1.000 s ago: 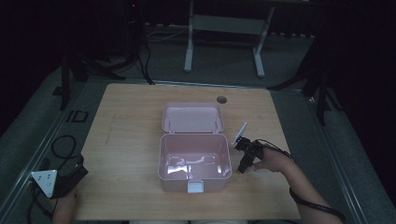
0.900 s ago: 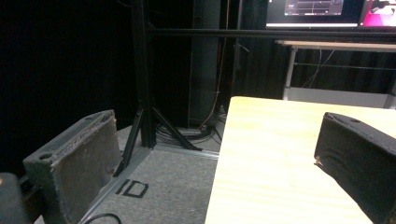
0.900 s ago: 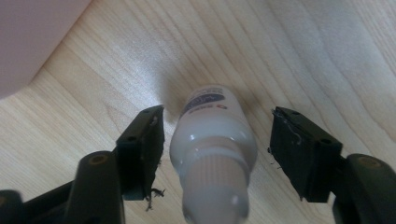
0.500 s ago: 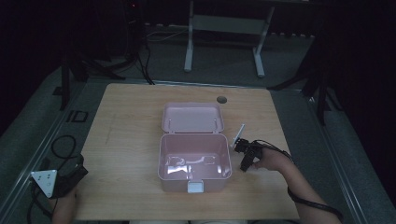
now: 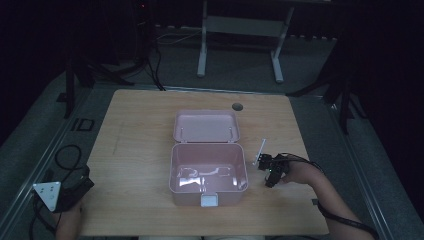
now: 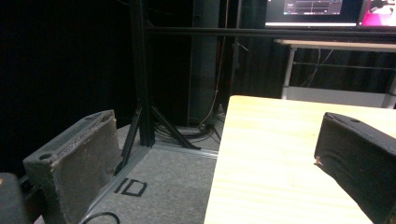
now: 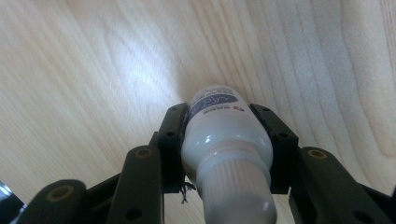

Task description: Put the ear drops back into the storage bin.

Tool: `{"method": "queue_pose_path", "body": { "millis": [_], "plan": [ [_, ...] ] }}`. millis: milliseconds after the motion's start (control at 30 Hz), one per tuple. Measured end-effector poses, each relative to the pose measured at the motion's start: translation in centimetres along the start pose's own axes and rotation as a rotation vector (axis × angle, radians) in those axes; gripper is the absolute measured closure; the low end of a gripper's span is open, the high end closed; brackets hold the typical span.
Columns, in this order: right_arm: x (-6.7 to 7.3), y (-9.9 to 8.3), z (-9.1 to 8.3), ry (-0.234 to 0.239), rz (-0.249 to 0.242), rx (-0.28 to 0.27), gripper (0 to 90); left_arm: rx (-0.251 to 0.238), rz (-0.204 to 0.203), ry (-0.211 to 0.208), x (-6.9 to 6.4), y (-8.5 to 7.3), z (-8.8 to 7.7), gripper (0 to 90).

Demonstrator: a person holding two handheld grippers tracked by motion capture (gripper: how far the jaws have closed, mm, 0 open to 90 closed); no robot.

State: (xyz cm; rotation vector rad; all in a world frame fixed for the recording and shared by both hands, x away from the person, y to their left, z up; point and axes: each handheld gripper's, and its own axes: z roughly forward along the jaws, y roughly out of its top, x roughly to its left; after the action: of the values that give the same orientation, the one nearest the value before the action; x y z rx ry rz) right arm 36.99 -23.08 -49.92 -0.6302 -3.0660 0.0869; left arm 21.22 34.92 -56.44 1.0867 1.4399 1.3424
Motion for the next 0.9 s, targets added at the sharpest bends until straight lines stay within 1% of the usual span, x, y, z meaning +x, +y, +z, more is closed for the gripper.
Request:
{"method": "queue_pose_path", "body": {
  "millis": [33,133,200,233,267,300,367,400,467,500,533,567,600,700,800,867,900],
  "plan": [
    [0.1,-0.1,-0.1,0.003,-0.020,-0.002,59.4,0.000,0.001,0.000,0.0,0.0,0.0,0.4],
    [0.6,-0.6,-0.4,-0.004,-0.111,-0.005,59.4,0.002,0.003,0.000,0.0,0.0,0.0,0.4],
    [0.8,-0.9,-0.4,-0.008,-0.152,0.006,59.4,0.003,0.003,0.000,0.0,0.0,0.0,0.4],
    [0.9,-1.0,-0.4,-0.004,-0.161,0.011,59.4,0.003,0.004,0.000,0.0,0.0,0.0,0.5],
    [1.0,-1.1,-0.4,0.001,-0.182,0.017,59.4,0.002,0.004,0.000,0.0,0.0,0.0,0.4],
    [1.2,-1.2,-0.4,-0.005,-0.204,0.023,59.4,0.002,0.004,-0.001,0.0,0.0,0.0,0.5],
    [1.3,-1.3,-0.5,-0.010,-0.230,0.029,59.4,0.002,0.004,0.000,0.0,0.0,0.0,0.4],
    [1.5,-1.4,-0.5,-0.023,-0.260,0.034,59.4,0.002,0.004,0.000,0.0,0.0,0.0,0.4],
    [1.7,-1.5,-0.5,-0.031,-0.291,0.039,59.4,0.002,0.004,0.000,0.0,0.0,0.0,0.5],
    [1.8,-1.6,-0.5,-0.044,-0.324,0.036,59.4,0.002,0.004,0.000,0.0,0.0,0.0,0.4],
    [1.9,-1.7,-0.6,-0.049,-0.338,0.030,59.4,0.003,0.004,0.000,0.0,0.0,0.0,0.5],
    [2.0,-1.7,-0.6,-0.043,-0.342,0.031,59.4,0.002,0.005,0.000,0.0,0.0,0.0,0.5],
    [2.1,-1.7,-0.7,-0.053,-0.368,0.030,59.4,0.002,0.005,0.000,0.0,0.0,0.0,0.4],
    [2.4,-1.8,-0.9,-0.047,-0.378,0.031,59.4,0.001,0.006,0.001,0.0,0.0,0.0,0.4],
    [2.6,-1.8,-1.2,-0.065,-0.401,0.043,59.4,0.001,0.005,0.001,0.0,0.0,0.0,0.4],
    [2.7,-2.0,-1.4,-0.074,-0.425,0.048,59.4,0.001,0.006,0.000,0.0,0.0,0.0,0.5],
    [2.8,-2.0,-1.5,-0.083,-0.427,0.049,59.5,0.002,0.006,0.000,0.0,0.0,0.0,0.4]
  ]
}}
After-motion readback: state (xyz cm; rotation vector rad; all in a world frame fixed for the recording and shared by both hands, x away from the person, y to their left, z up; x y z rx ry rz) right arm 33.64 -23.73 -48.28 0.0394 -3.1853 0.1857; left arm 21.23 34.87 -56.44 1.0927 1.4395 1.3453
